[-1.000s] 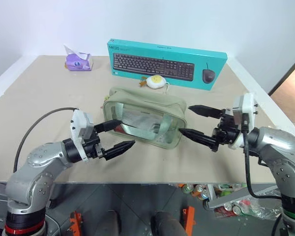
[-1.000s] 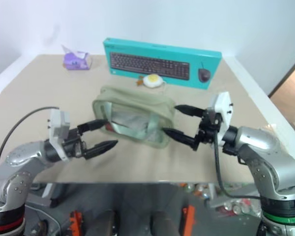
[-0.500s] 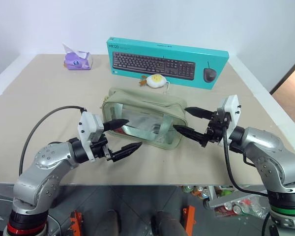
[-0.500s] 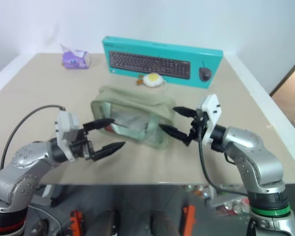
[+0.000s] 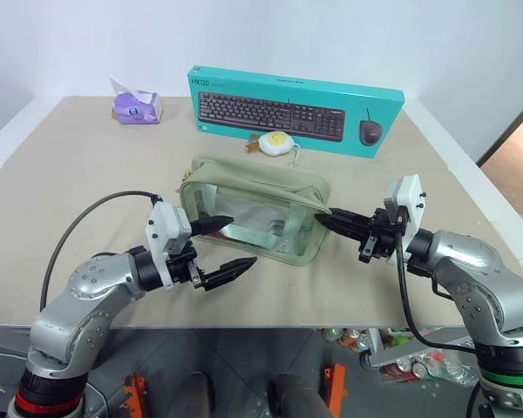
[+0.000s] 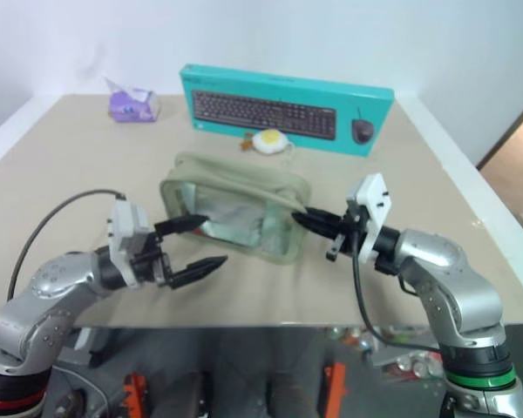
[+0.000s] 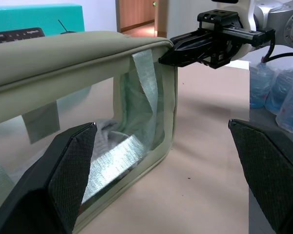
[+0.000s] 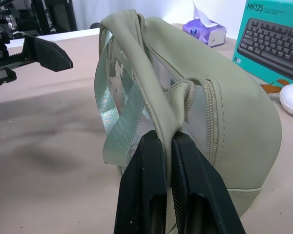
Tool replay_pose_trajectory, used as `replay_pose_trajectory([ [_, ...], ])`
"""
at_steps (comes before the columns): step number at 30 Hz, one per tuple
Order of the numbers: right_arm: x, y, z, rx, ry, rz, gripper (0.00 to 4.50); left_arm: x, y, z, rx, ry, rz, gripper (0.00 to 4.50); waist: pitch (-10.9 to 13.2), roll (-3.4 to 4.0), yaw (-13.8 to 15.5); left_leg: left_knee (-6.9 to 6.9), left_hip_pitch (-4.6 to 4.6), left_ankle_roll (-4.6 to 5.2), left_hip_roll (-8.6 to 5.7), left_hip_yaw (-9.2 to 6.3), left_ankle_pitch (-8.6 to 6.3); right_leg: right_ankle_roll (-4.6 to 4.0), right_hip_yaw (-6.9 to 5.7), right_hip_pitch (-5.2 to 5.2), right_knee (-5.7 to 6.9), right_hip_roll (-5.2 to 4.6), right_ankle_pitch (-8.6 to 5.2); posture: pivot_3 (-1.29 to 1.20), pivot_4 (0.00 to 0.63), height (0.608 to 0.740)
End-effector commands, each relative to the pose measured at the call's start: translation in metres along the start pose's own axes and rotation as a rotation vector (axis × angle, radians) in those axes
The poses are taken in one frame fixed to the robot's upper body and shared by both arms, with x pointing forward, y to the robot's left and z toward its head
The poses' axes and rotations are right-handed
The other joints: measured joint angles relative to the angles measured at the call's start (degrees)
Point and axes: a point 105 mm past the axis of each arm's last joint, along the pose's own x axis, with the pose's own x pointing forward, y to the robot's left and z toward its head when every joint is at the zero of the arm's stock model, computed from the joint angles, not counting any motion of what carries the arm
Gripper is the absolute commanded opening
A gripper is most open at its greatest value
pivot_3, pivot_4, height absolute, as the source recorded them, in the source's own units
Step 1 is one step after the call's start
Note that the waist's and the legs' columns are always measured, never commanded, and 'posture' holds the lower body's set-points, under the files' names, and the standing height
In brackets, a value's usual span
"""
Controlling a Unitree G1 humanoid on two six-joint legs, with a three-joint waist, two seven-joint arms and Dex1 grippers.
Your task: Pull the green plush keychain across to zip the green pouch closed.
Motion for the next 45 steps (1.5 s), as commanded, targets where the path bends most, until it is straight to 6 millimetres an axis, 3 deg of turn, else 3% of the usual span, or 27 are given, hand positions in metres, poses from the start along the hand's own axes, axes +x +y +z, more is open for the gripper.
replay_pose_trajectory([
  [1, -0.001, 0.007, 0.012, -0.058, -0.025, 0.028, 0.04, -0.001, 0.0, 0.007, 0.036, -0.02, -0.011, 4.5, 0.0, 0.0, 0.0, 0.0, 0.0, 0.0, 0.0, 0.0, 0.0, -0.01, 0.0, -0.01, 0.0, 0.0, -0.01, 0.0, 0.15, 0.74],
  [5, -0.01, -0.005, 0.02, -0.108, -0.019, 0.005, 0.04, -0.001, 0.003, 0.007, 0.039, -0.021, -0.005, 4.5, 0.0, 0.0, 0.0, -0.01, -0.01, -0.01, 0.0, 0.01, 0.0, -0.02, 0.0, -0.01, 0.0, -0.01, -0.02, 0.0, 0.15, 0.74],
  [11, -0.041, -0.058, 0.025, -0.209, 0.047, -0.13, 0.04, 0.001, 0.0, 0.008, 0.038, -0.027, -0.02, 4.5, 0.0, -0.04, 0.0, 0.01, -0.04, -0.01, -0.08, 0.15, 0.0, -0.01, 0.07, -0.02, -0.12, -0.1, -0.02, 0.0, 0.15, 0.74],
  [16, -0.047, -0.074, 0.024, -0.231, 0.068, -0.157, 0.04, 0.002, -0.002, 0.008, 0.036, -0.029, -0.034, 4.5, 0.0, -0.04, 0.0, -0.04, -0.04, 0.05, -0.05, 0.19, -0.04, 0.06, 0.11, -0.06, -0.14, -0.06, -0.01, 0.0, 0.15, 0.74],
  [24, -0.043, -0.058, 0.019, -0.23, 0.062, -0.095, 0.04, 0.0, 0.004, 0.008, 0.005, -0.036, 0.002, 4.5, 0.0, -0.05, 0.0, -0.09, -0.05, 0.0, -0.03, 0.19, -0.16, 0.2, 0.12, -0.07, -0.13, -0.05, -0.06, 0.0, 0.15, 0.74],
  [29, -0.04, -0.045, 0.02, -0.228, 0.057, -0.038, 0.04, -0.019, 0.041, 0.022, -0.094, -0.082, 0.143, 4.5, 0.1, -0.06, -0.2, -0.04, -0.02, 0.0, 0.04, 0.18, -0.16, 0.16, 0.1, -0.07, -0.11, 0.0, 0.0, 0.0, 0.15, 0.74],
  [33, -0.041, -0.041, 0.021, -0.231, 0.06, -0.032, 0.04, -0.036, 0.061, 0.021, -0.107, -0.063, 0.206, 4.5, 0.1, -0.05, -0.8, -0.05, 0.03, -0.01, 0.1, 0.18, -0.16, 0.1, 0.07, -0.06, -0.1, 0.05, 0.01, 0.0, 0.15, 0.74],
  [38, -0.04, -0.038, 0.02, -0.231, 0.064, -0.022, 0.04, -0.045, 0.085, 0.007, -0.088, -0.004, 0.231, 4.5, 0.1, -0.11, -0.8, -0.06, 0.02, -0.02, 0.07, 0.22, -0.17, 0.11, 0.08, -0.08, -0.1, 0.02, -0.02, 0.0, 0.15, 0.74],
  [45, -0.039, -0.037, 0.019, -0.237, 0.076, -0.026, 0.04, -0.029, 0.1, -0.016, -0.084, 0.02, 0.23, 4.5, 0.1, -0.11, -0.8, -0.07, 0.01, -0.04, 0.08, 0.27, -0.18, 0.1, 0.1, -0.1, -0.11, 0.0, -0.03, 0.0, 0.15, 0.74],
])
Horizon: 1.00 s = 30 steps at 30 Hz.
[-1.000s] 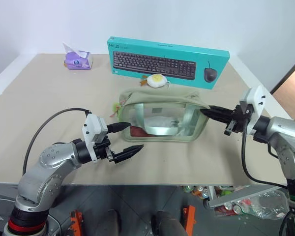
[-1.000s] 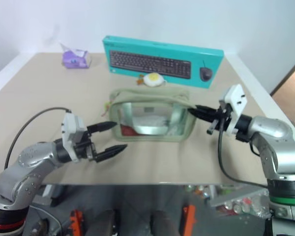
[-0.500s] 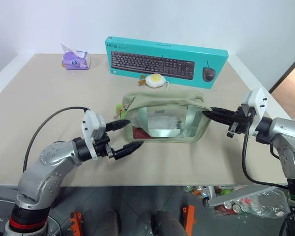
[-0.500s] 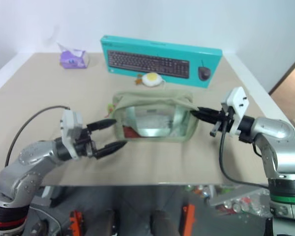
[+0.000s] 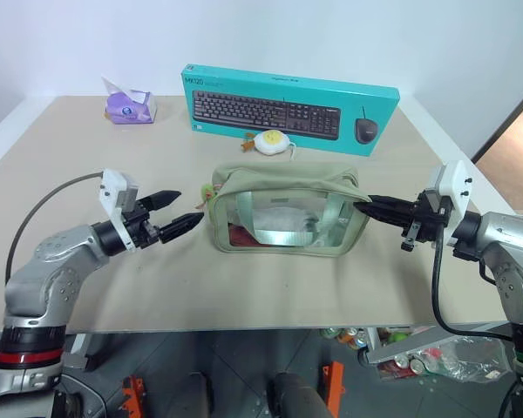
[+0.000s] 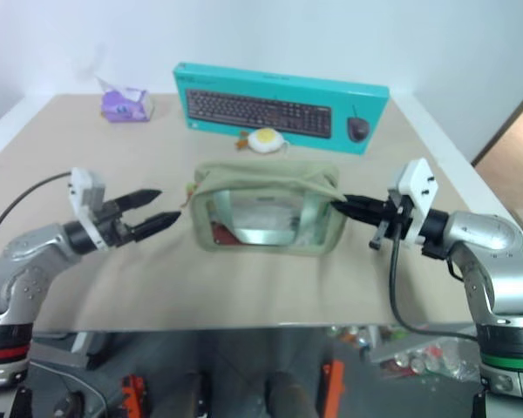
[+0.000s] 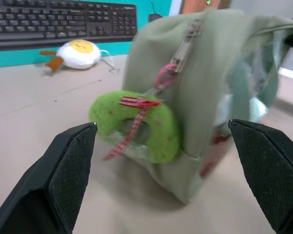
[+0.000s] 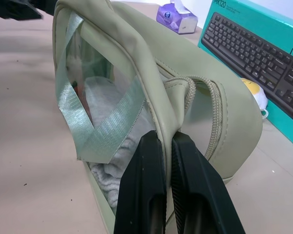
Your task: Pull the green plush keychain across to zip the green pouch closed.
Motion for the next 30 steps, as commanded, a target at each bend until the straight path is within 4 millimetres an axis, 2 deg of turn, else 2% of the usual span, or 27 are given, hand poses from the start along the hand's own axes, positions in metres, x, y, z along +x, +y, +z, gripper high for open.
replay_pose_trajectory([
  [1, -0.001, 0.003, 0.011, -0.041, -0.014, 0.009, 0.04, 0.01, 0.002, -0.003, 0.053, 0.0, -0.018, 4.5, 0.0, 0.0, 0.0, -0.01, 0.0, 0.0, 0.0, 0.0, 0.0, 0.0, 0.0, 0.0, 0.0, 0.0, 0.0, 0.0, 0.15, 0.74],
  [11, -0.006, 0.006, 0.008, -0.027, 0.005, -0.004, 0.04, 0.017, 0.023, -0.004, 0.118, 0.005, 0.014, 4.5, 0.0, -0.01, 0.0, -0.03, -0.09, -0.01, 0.0, 0.0, -0.01, 0.02, 0.01, -0.11, 0.01, 0.02, 0.02, 0.0, 0.15, 0.74],
  [20, -0.008, 0.005, 0.006, -0.03, 0.014, -0.011, 0.04, 0.025, 0.003, -0.01, 0.136, 0.032, -0.125, 4.5, 0.0, -0.01, 0.0, -0.03, -0.12, -0.01, 0.0, -0.01, -0.01, 0.05, 0.01, -0.14, 0.01, 0.03, 0.01, 0.0, 0.15, 0.74],
  [30, -0.008, 0.005, 0.005, -0.031, 0.018, -0.012, 0.04, 0.035, 0.017, -0.011, 0.168, 0.031, -0.057, 4.5, 0.0, -0.01, 0.0, 0.0, -0.12, -0.01, -0.03, -0.01, -0.01, 0.08, 0.04, -0.12, 0.01, 0.02, 0.03, 0.0, 0.15, 0.74],
])
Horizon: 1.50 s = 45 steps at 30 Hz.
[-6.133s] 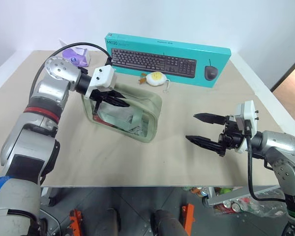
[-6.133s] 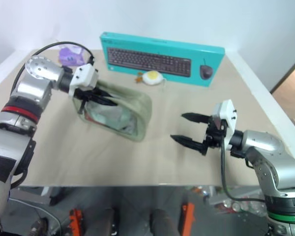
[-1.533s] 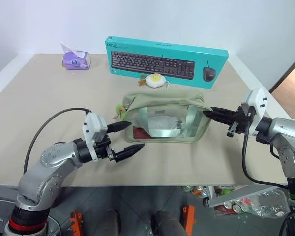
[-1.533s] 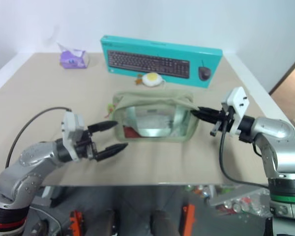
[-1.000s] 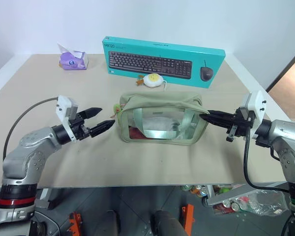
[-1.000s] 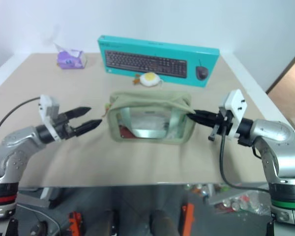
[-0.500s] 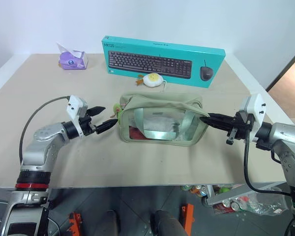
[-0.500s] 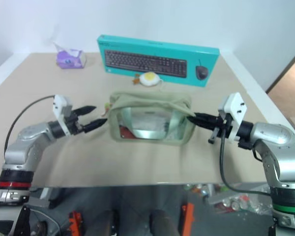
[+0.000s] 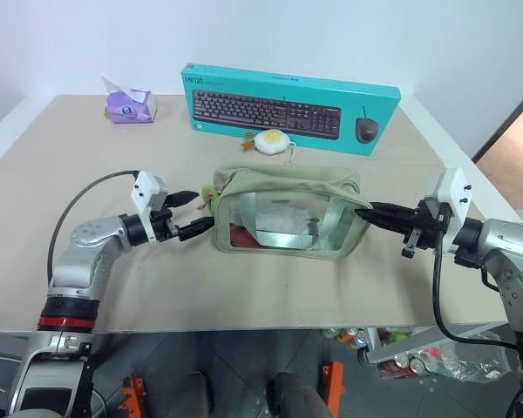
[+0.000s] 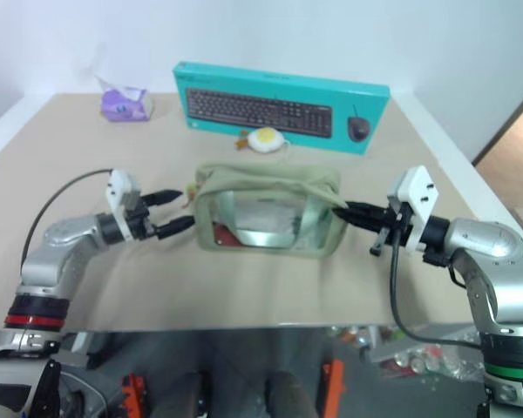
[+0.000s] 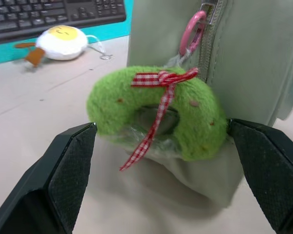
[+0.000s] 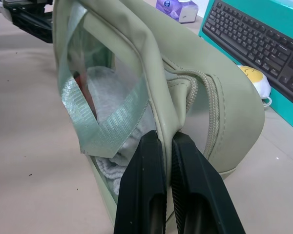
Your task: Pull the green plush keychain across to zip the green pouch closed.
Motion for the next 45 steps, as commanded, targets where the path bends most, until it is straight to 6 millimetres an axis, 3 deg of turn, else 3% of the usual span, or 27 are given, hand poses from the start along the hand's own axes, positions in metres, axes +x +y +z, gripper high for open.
replay_pose_trajectory([
  [1, -0.004, 0.0, 0.011, -0.051, -0.014, -0.002, 0.04, 0.007, 0.001, 0.011, 0.042, -0.041, 0.0, 4.5, 0.0, 0.0, 0.0, 0.0, 0.0, 0.0, 0.0, 0.0, 0.0, 0.0, 0.0, 0.0, 0.0, 0.0, 0.0, 0.0, 0.15, 0.74],
  [5, -0.005, 0.0, 0.011, -0.052, -0.011, -0.006, 0.0, 0.013, 0.0, 0.01, 0.054, -0.051, 0.005, 3.41, 0.0, 0.0, 0.0, 0.0, -0.05, 0.0, -0.01, -0.02, 0.0, 0.02, -0.01, -0.02, 0.0, 0.0, -0.01, 0.0, 0.15, 0.74],
  [9, -0.005, -0.001, 0.01, -0.05, -0.01, -0.01, 0.0, 0.019, -0.001, 0.011, 0.06, -0.071, 0.009, 1.89, 0.0, 0.0, 0.0, 0.0, -0.05, 0.0, -0.01, -0.03, 0.0, 0.01, -0.01, -0.02, 0.0, 0.0, -0.01, 0.0, 0.15, 0.74],
  [15, -0.006, -0.001, 0.01, -0.054, -0.006, -0.012, 0.0, 0.026, -0.002, 0.013, 0.07, -0.093, 0.002, 0.03, 0.0, 0.0, 0.0, 0.01, -0.05, 0.0, -0.04, -0.03, 0.0, 0.04, 0.0, -0.01, 0.0, 0.0, 0.0, 0.0, 0.15, 0.74],
  [21, -0.008, -0.001, 0.009, -0.052, -0.003, -0.016, 0.0, 0.021, 0.005, 0.02, 0.082, -0.123, 0.036, 0.03, 0.0, 0.0, 0.1, 0.01, -0.06, 0.0, -0.06, -0.05, 0.0, 0.05, -0.01, -0.01, 0.0, -0.01, 0.0, 0.0, 0.15, 0.74],
  [25, -0.008, -0.001, 0.009, -0.052, -0.006, -0.018, 0.0, 0.012, 0.012, 0.047, 0.091, -0.219, 0.073, 0.03, 0.0, -0.01, 0.0, 0.02, -0.07, 0.0, -0.06, -0.05, 0.0, 0.06, -0.01, -0.01, 0.0, -0.01, 0.0, 0.0, 0.15, 0.74],
  [28, -0.009, -0.001, 0.01, -0.051, -0.006, -0.018, 0.0, 0.007, 0.013, 0.08, 0.126, -0.29, 0.075, 0.03, 0.0, -0.05, 0.1, 0.02, -0.09, 0.0, -0.05, -0.07, 0.0, 0.07, -0.03, -0.02, 0.0, -0.01, 0.0, 0.0, 0.15, 0.74],
  [33, -0.01, -0.002, 0.009, -0.051, -0.002, -0.014, 0.0, 0.011, -0.004, 0.119, 0.201, -0.332, -0.019, 0.03, 0.0, -0.04, 0.1, 0.04, -0.14, -0.01, -0.11, -0.13, 0.0, 0.13, -0.06, -0.02, 0.0, -0.04, -0.03, 0.0, 0.15, 0.74],
  [36, -0.009, -0.004, 0.009, -0.052, -0.002, -0.011, 0.0, 0.025, -0.024, 0.136, 0.242, -0.353, -0.117, 0.03, 0.0, -0.05, 0.1, 0.04, -0.14, -0.01, -0.14, -0.13, 0.0, 0.15, -0.04, -0.02, 0.0, -0.05, -0.04, 0.0, 0.15, 0.74],
  [45, -0.008, -0.004, 0.01, -0.055, -0.005, -0.005, 0.0, 0.059, -0.054, 0.138, 0.304, -0.325, -0.278, 0.03, 0.0, -0.05, 0.1, 0.05, -0.17, 0.0, -0.2, -0.22, 0.0, 0.17, -0.07, -0.02, 0.0, -0.05, -0.05, 0.0, 0.15, 0.74],
])
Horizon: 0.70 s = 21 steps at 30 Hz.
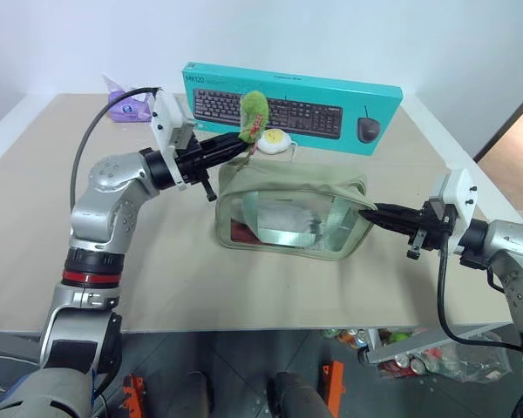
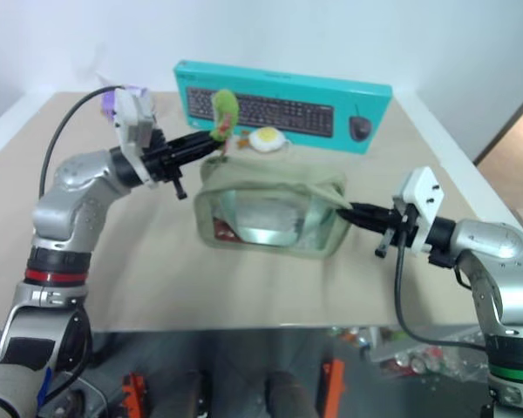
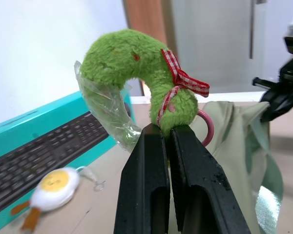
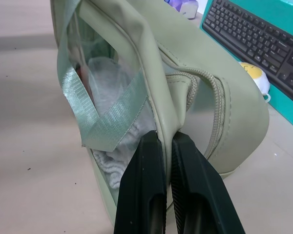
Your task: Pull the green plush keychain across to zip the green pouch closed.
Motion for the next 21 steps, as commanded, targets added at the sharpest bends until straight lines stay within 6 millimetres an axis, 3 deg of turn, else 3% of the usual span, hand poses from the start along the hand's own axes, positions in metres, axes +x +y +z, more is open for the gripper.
replay_pose_trajectory([
  [1, -0.002, -0.002, 0.012, -0.051, -0.015, -0.003, 0.0, 0.015, -0.01, 0.016, 0.067, -0.04, -0.082, 0.03, 0.0, 0.0, 0.0, 0.0, 0.0, 0.0, 0.0, 0.0, 0.0, 0.0, 0.0, 0.0, 0.0, 0.0, 0.0, 0.0, 0.15, 0.74],
  [10, -0.005, 0.0, 0.012, -0.05, -0.012, -0.013, 0.0, 0.027, -0.028, -0.011, 0.171, 0.096, -0.226, 0.03, 0.0, 0.0, 0.0, 0.01, -0.01, 0.0, -0.07, -0.04, 0.0, 0.03, 0.0, 0.02, 0.0, -0.04, -0.02, 0.0, 0.15, 0.74],
  [17, -0.005, 0.001, 0.011, -0.047, -0.009, -0.017, 0.0, 0.018, -0.017, -0.016, 0.289, 0.183, -0.292, 0.03, 0.0, 0.01, 0.0, 0.01, 0.01, 0.0, -0.09, -0.05, 0.0, 0.04, -0.01, 0.04, 0.0, -0.05, -0.02, 0.0, 0.15, 0.74],
  [18, -0.004, 0.001, 0.011, -0.047, -0.01, -0.016, 0.0, 0.017, -0.015, -0.014, 0.291, 0.181, -0.293, 0.73, 0.0, 0.01, 0.0, 0.01, 0.01, 0.0, -0.08, -0.04, 0.0, 0.04, 0.0, 0.04, 0.0, -0.05, -0.02, 0.0, 0.15, 0.74],
  [21, -0.002, 0.001, 0.01, -0.047, -0.013, -0.012, 0.0, 0.016, -0.009, -0.007, 0.321, 0.176, -0.312, 1.7, 0.0, 0.01, 0.0, 0.01, 0.0, 0.0, -0.08, -0.05, 0.0, 0.04, -0.02, 0.03, 0.0, -0.05, -0.03, 0.0, 0.15, 0.74],
])
